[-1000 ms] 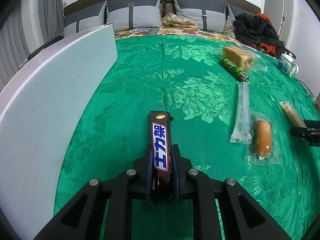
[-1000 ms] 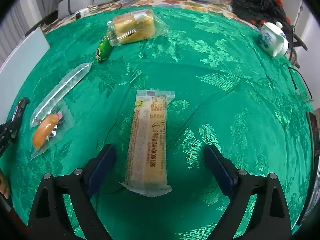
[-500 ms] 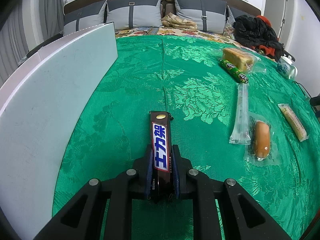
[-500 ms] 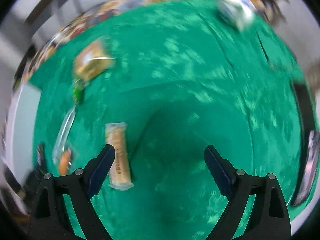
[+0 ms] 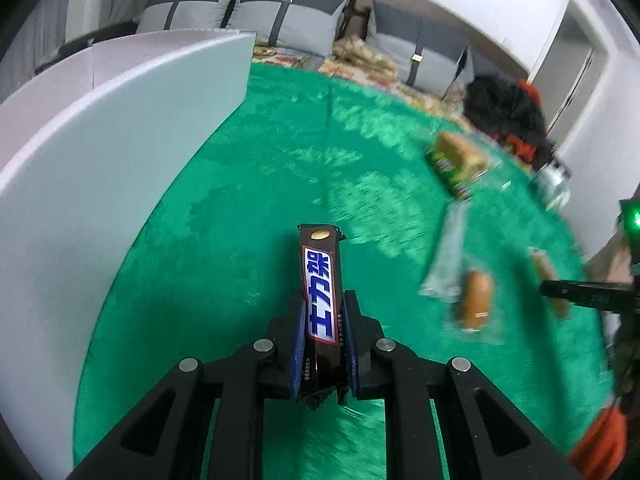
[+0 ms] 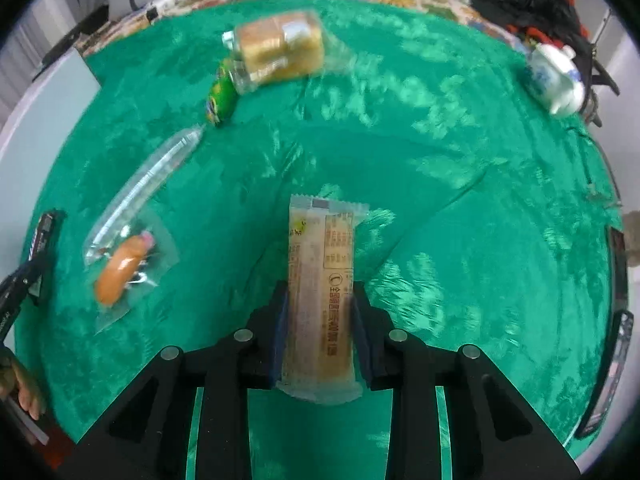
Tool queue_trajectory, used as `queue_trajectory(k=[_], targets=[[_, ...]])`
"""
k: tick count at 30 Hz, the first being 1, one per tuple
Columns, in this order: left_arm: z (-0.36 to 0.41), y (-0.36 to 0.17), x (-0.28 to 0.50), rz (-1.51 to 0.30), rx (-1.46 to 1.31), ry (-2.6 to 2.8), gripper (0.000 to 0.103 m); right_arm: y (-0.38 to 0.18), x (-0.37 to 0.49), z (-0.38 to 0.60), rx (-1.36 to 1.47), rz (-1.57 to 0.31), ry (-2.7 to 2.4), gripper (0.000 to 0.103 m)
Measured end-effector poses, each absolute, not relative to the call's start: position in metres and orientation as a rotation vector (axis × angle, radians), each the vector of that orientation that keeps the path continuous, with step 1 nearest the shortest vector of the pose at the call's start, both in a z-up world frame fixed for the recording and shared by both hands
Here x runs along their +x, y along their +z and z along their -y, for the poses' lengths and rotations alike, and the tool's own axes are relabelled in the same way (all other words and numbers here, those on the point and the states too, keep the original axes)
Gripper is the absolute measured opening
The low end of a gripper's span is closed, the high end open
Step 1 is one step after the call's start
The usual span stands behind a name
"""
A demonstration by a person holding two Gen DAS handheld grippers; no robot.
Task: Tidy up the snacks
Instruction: 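Carry both snacks into the white box and open both tools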
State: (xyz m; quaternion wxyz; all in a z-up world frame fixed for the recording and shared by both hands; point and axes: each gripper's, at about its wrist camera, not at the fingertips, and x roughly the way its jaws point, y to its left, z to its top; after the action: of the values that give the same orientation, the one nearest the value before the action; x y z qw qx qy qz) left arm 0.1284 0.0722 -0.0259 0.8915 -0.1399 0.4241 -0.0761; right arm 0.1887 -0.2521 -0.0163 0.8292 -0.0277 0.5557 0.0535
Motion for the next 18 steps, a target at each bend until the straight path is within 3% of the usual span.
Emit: queue_trajectory(k=[4,10,16,17,18], targets=[[-0.075,0.016,0.108,-0.802,-0.372,-0.223,0.016,0.032,0.176,0.25,0.088,-1.115,0.221,0.031],[-0.144,0.111,0.071,-0.638,-0.379,-0.151,0.016,0.121,0.166,0.148,0.207,-0.986,0.519,0.031],[-0.244,0.124,0.059,-0.653,-0.234,0.154,0.018,0.167,0.154,-0.001,0.243,-0.938,0.829,0.034],[-0.255,0.119,0.061,-0.676,-0.227,0.178,0.034,0.167,0.154,-0.027,0.227,-0.939,0.85,0.036],[-0.272,0.109,0.064,-0.723,-0.219,0.218,0.061,0.163,0.155,-0.043,0.231,-0.95,0.871,0.06]])
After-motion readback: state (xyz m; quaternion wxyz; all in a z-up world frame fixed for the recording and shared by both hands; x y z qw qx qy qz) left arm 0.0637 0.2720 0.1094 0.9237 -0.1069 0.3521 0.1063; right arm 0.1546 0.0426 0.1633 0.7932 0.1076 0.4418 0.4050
